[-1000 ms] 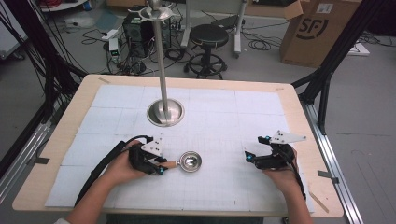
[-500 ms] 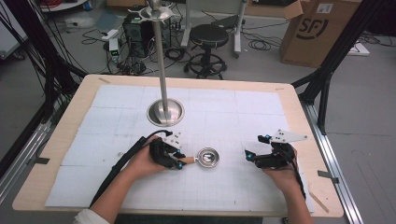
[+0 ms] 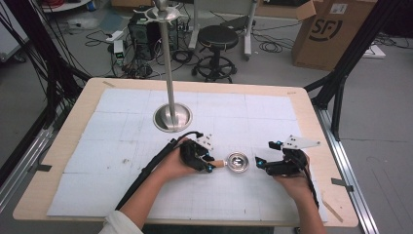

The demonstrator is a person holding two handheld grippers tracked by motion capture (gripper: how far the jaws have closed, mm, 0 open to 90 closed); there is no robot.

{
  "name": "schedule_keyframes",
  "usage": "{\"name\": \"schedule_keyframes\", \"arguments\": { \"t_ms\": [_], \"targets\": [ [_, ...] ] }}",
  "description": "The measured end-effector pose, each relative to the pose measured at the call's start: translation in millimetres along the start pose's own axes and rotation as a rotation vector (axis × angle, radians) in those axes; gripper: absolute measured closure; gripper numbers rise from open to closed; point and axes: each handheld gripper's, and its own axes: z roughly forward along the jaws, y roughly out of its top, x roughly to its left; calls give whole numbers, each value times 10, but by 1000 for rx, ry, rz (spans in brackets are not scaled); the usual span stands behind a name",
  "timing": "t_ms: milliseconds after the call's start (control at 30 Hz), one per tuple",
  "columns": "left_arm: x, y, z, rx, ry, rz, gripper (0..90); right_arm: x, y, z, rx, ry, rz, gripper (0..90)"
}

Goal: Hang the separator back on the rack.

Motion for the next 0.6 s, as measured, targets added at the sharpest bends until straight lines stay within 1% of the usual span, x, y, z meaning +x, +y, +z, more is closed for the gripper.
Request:
{"name": "schedule_keyframes", "arguments": {
  "t_ms": [67,133,167,233,333,400,467,600],
  "targets": [
    [2,43,36,1,-3,8,672,3,0,6,1,3,-1,140],
    [1,68,74,-3,-8,0,671,1,-1,8,1,2,-3,140],
    [5,77,86,3,-7,6,672,1,-1,5,1,3,0,140],
    [0,75,110,13,-10,-1,671,-4,-1,0,0,0,-1,140],
    [7,63,96,8,-17,-12,659,-6,-1,-5,-3,1,3,140],
    [3,61,64,11,0,-20,613,-6,0,-7,-5,-1,3,140],
    [-4,52,5,7,0,-26,565,-4,-1,-6,-2,1,3,140],
    [-35,-19,-196,-40,15,-38,507,-5,-1,-9,-4,-2,5,140]
  ]
}}
